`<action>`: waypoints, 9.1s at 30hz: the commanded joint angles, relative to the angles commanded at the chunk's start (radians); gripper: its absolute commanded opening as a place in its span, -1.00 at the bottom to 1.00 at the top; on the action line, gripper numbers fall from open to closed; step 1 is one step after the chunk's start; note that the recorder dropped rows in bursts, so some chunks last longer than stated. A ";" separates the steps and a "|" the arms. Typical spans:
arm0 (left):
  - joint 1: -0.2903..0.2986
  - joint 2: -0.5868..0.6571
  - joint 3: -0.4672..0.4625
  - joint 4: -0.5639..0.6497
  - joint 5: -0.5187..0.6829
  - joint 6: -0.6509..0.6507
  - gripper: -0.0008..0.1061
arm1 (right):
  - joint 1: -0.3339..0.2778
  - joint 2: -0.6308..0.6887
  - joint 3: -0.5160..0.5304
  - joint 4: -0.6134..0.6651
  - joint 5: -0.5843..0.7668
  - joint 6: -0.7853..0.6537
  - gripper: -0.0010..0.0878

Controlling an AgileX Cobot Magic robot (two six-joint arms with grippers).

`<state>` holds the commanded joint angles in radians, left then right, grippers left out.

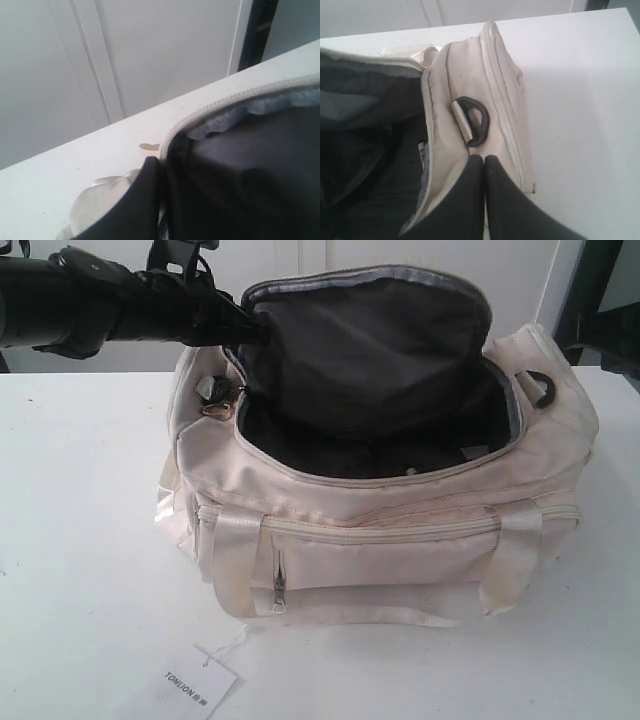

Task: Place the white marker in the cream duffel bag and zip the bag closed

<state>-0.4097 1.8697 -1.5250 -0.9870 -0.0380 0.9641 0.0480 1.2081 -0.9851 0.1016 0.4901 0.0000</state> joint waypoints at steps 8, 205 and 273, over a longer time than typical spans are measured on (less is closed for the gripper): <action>0.003 -0.037 0.000 0.008 0.163 0.002 -0.99 | 0.000 0.000 0.000 0.003 0.002 0.000 -0.98; 0.150 -0.090 -0.002 0.241 0.698 -0.871 -0.99 | 0.000 0.000 0.048 0.063 -0.005 0.000 -0.98; 0.201 -0.083 -0.002 0.120 0.794 -0.721 -0.99 | 0.600 0.655 -0.609 0.347 0.166 -1.092 -0.23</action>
<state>-0.2087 1.7863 -1.5266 -0.8668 0.7561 0.2426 0.6479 1.8630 -1.5939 0.4487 0.6560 -1.0916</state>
